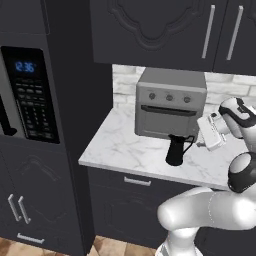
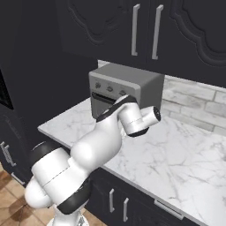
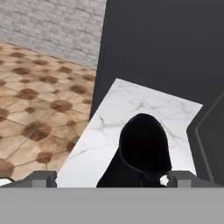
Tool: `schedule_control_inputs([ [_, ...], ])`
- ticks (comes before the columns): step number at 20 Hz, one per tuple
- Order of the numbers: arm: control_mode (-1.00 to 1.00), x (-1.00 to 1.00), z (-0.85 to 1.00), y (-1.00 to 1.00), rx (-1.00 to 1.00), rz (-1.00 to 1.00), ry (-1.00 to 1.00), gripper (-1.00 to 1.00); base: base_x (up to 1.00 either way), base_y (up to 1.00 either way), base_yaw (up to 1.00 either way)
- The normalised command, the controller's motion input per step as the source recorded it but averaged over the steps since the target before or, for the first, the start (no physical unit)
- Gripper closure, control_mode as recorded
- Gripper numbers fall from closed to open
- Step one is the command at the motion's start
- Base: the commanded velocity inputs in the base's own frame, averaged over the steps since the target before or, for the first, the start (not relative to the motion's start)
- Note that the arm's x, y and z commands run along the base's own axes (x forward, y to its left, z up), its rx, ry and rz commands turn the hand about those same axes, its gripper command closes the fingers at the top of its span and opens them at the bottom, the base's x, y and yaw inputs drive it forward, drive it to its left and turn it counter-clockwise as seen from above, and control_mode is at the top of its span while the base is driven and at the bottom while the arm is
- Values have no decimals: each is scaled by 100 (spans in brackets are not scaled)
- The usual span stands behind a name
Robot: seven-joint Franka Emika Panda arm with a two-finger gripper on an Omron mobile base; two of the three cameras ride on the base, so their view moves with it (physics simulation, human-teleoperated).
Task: Move the squash and grapes from the second highest shelf to the top shelf to make space. Then, place the pitcher from the counter on the cleared second highest shelf.
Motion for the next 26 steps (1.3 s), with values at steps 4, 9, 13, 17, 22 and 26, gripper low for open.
schedule_control_inputs([
  [4,-100,29,-14,-11,0,1,0,-100,0,0,0],
  [9,-100,31,-11,-14,0,3,0,-100,0,0,0],
  [13,-100,33,-13,-14,0,4,0,-100,0,0,0],
  [17,-100,19,-21,-5,0,7,0,-100,0,0,0],
  [22,-100,11,-22,0,0,9,0,-100,0,0,0],
  [26,-100,4,-13,0,0,10,0,-100,0,0,0],
])
